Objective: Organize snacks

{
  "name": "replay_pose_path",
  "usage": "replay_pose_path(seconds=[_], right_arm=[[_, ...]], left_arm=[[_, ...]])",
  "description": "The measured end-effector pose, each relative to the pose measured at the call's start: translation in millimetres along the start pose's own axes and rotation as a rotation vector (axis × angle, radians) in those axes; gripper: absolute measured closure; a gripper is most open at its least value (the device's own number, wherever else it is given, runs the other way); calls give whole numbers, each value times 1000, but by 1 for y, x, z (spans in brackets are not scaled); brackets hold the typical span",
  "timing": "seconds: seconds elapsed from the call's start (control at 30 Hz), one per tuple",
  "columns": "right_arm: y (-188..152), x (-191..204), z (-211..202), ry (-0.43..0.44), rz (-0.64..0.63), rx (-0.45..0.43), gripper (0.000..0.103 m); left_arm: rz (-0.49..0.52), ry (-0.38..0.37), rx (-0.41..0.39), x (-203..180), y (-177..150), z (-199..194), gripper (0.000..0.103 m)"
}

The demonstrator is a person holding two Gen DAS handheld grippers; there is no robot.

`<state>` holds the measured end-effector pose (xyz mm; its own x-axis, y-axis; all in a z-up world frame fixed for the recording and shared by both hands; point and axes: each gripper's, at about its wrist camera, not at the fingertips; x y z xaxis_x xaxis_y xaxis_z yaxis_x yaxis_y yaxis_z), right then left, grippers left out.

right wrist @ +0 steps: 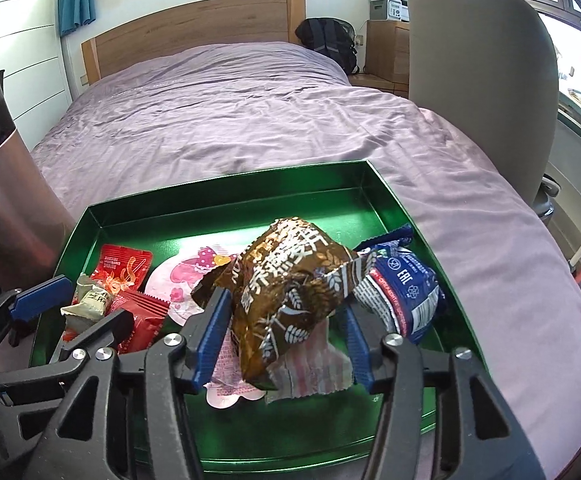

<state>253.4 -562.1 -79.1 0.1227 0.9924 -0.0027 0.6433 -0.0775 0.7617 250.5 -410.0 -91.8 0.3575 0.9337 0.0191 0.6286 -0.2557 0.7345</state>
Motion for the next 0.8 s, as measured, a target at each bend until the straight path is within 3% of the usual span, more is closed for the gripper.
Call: replay_pose_path(seconds=[0.23,0.57,0.8], right_arm=[[1,-6,-26,-29,-3,-40,0],[-14,13,-83,-45,-91,-80,0],[-42,37,-109,-21,-128,-61,0]], left_arm=[[-10,3,-26,-1,0,-17,24],[-44,-26,-50,12,-24,-73,23],[-128,40,-62,45,-47,-108,21]])
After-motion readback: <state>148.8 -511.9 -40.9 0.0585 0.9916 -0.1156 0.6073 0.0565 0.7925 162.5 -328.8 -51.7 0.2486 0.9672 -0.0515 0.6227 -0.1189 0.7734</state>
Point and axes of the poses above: each gripper's, at about its wrist camera, not at the fingertips, and z roughly the way its jaws point, x to its left, y to its top, and after that the axes turned 3 degrees about -x, right-handed
